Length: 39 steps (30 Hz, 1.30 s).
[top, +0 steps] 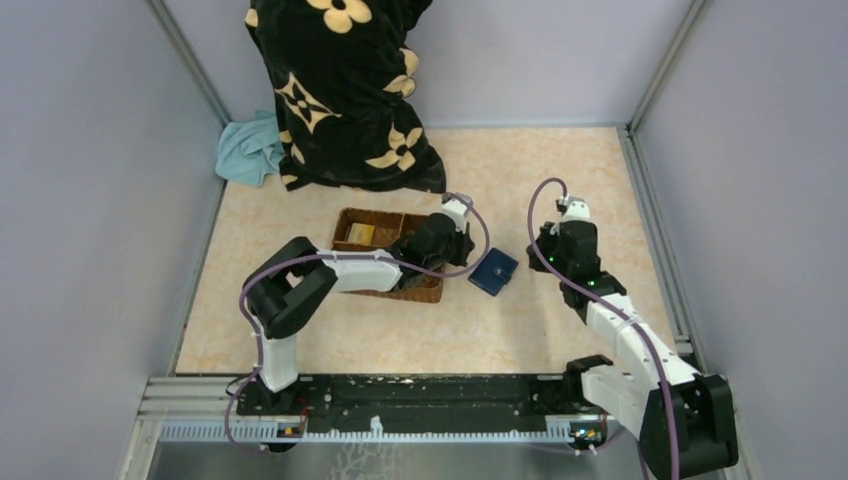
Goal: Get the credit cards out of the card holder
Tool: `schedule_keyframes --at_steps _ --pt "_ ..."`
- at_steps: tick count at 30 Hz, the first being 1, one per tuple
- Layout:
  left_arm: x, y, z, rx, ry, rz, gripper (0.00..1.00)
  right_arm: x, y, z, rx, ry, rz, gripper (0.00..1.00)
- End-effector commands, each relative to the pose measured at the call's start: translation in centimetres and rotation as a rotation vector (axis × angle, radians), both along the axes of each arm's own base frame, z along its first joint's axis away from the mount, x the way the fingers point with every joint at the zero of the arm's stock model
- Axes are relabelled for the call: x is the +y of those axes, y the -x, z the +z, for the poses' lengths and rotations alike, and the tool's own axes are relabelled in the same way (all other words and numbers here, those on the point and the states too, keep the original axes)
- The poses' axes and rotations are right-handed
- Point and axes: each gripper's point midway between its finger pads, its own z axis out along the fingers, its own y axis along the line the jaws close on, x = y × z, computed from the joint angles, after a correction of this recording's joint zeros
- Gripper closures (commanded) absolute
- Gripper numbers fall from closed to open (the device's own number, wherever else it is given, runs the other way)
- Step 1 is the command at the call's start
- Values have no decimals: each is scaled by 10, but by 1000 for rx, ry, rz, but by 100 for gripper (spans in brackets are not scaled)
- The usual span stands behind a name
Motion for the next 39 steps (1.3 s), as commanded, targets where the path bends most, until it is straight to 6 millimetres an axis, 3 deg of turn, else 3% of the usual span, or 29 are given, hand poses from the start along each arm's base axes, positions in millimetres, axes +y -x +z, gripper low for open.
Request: schedule_keyframes --at_steps 1,6,10,12,13,17,19,23,26,30,33,39 --pt "38 -2 -38 88 -89 72 88 9 -14 22 -77 -26 24 100" --pt "58 1 -39 83 -134 83 83 10 -15 18 -68 -29 26 100" --pt "64 5 -36 85 -142 87 79 12 -18 17 -70 -32 31 100" --pt "64 8 -34 86 -135 79 73 14 -19 18 -71 -35 37 100" --pt "63 10 -33 92 -127 69 67 15 -20 18 -74 -35 39 100" --pt "40 26 -18 102 -39 -22 25 20 -23 20 -83 -25 50 91" --pt "23 35 -12 86 -6 -83 22 24 -25 20 -82 -6 59 86" --pt "3 41 -20 115 -14 -112 41 36 -29 24 -83 20 89 77" --pt "1 38 -30 120 -28 -108 62 46 -32 26 -85 49 119 65" --pt "1 35 -37 107 -61 -116 78 54 -31 18 -58 105 151 58" --pt "3 35 -46 116 -85 -115 84 56 -28 9 -32 133 164 58" --pt "3 40 -64 182 -74 -124 87 66 -18 -4 -25 166 217 58"
